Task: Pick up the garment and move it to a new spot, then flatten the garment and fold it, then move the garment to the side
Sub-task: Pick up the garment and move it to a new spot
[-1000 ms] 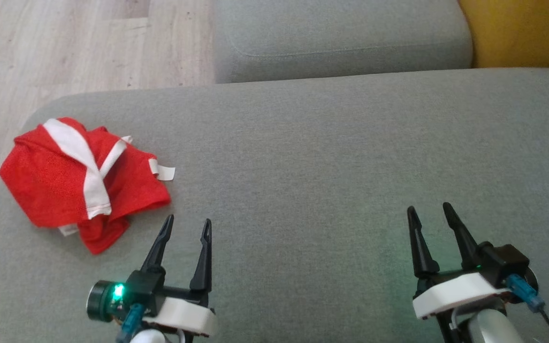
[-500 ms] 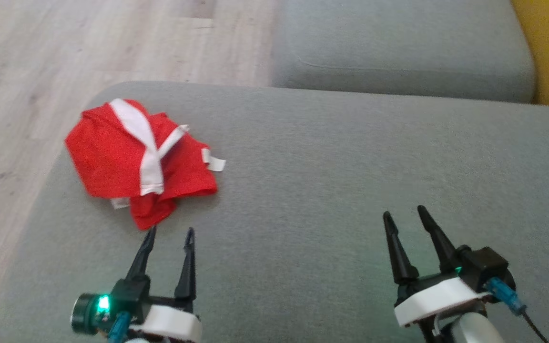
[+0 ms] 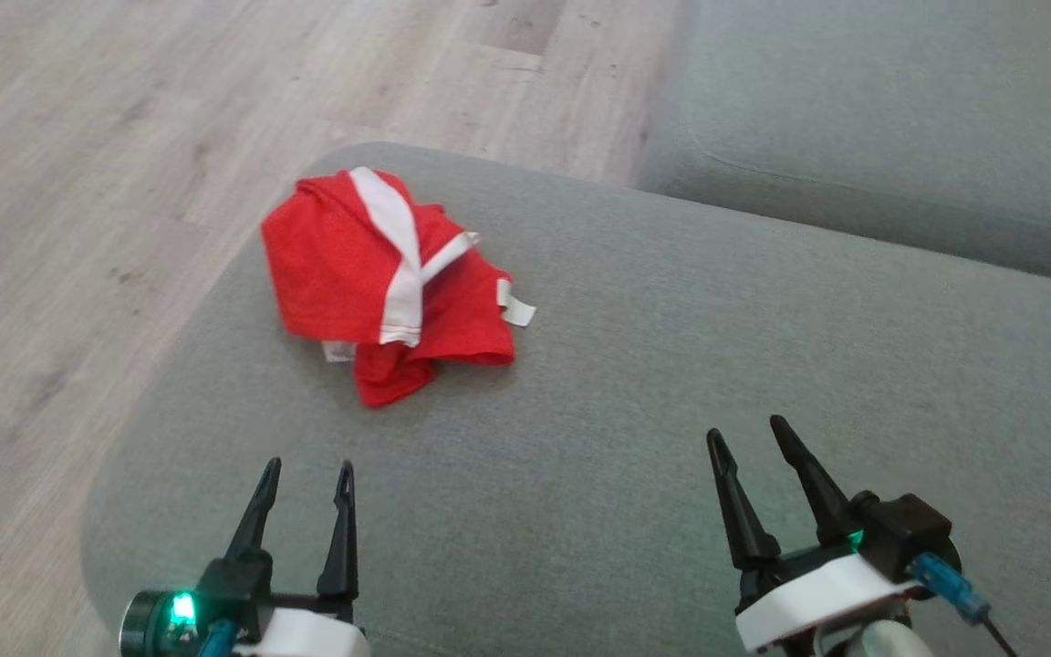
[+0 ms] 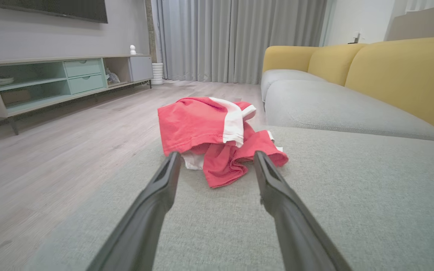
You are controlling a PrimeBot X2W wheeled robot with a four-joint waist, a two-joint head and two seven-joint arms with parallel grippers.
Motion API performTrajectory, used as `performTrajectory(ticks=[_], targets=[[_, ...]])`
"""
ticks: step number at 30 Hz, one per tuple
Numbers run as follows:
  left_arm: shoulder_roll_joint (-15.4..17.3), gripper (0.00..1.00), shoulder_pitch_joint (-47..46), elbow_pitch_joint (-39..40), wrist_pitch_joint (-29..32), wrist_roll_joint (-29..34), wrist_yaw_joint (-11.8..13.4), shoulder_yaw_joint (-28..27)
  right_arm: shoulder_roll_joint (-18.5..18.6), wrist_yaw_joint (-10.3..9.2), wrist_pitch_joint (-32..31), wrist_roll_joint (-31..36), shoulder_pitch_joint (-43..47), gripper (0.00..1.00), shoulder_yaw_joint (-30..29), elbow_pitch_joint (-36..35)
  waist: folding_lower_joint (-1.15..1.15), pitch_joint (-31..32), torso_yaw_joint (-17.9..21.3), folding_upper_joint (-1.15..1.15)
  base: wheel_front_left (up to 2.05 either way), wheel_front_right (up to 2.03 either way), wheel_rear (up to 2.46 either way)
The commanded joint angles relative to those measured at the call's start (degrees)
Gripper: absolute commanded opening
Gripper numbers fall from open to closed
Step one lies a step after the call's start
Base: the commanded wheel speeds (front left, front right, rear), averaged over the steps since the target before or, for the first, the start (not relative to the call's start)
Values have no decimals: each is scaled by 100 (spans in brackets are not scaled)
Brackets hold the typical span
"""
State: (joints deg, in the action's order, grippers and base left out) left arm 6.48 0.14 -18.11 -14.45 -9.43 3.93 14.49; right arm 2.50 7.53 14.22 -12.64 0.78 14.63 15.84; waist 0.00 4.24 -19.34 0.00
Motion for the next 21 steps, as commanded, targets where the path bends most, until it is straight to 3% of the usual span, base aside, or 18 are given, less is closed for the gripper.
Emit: performTrajectory(ticks=[1, 13, 17, 21], targets=[[36, 100, -196, 170, -55, 62, -20, -243, 38, -4, 78, -47, -133, 100, 152, -196, 0, 54, -162, 0, 0, 0, 0], [35, 100, -101, 181, -55, 133, -76, -279, 38, -4, 78, -129, -92, 100, 288, -201, 0, 90, -448, 0, 0, 0, 0], [100, 100, -231, 198, -55, 178, -134, -278, 38, -4, 78, -126, -94, 100, 345, -209, 0, 4, -353, 0, 0, 0, 0], [293, 100, -710, 126, -18, 287, -347, -172, 38, -4, 78, -53, -180, 100, 391, -231, 0, -311, -102, 0, 0, 0, 0]])
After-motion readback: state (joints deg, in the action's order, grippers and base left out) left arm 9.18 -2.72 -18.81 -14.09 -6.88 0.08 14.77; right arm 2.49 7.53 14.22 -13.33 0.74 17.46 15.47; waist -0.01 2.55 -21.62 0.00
